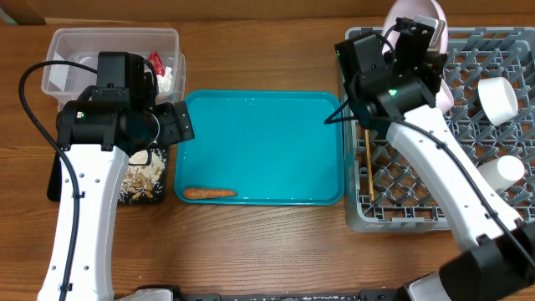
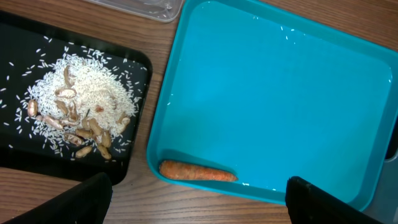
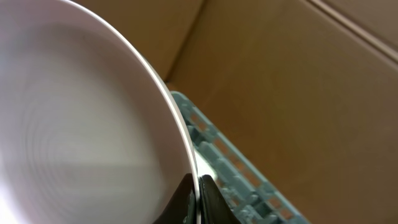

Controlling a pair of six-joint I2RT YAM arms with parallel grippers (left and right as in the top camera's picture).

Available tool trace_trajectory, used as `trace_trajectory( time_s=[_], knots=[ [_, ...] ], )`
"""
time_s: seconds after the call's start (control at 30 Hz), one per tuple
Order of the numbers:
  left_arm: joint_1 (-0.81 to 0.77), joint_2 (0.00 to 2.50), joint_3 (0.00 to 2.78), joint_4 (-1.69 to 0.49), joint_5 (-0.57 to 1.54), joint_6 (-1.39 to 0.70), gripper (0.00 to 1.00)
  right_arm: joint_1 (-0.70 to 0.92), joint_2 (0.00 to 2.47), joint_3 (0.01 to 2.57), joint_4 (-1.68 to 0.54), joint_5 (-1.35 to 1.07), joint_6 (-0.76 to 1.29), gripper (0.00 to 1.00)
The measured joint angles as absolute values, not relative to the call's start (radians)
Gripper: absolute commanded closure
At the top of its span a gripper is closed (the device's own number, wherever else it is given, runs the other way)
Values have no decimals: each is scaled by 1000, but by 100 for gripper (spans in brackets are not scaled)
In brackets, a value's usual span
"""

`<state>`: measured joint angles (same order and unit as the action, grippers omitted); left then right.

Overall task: Sort waste into correct bins and load items into the dishwasher
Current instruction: 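Lift the pink plate with the right gripper and stand it in the rack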

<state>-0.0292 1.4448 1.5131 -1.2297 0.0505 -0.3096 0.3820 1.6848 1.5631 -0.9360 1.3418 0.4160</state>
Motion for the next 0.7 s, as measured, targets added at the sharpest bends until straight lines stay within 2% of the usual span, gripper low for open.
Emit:
trace_trajectory(
  time_s=[0.23,0.7],
  knots=[
    [-29,1445,1513,-1227,51,-310,9,315,1797,1561,-1013,1359,441,96],
    [-29,1445,1513,-1223,51,-310,9,310,1822,1556,-1066,1146,558,96]
  ],
)
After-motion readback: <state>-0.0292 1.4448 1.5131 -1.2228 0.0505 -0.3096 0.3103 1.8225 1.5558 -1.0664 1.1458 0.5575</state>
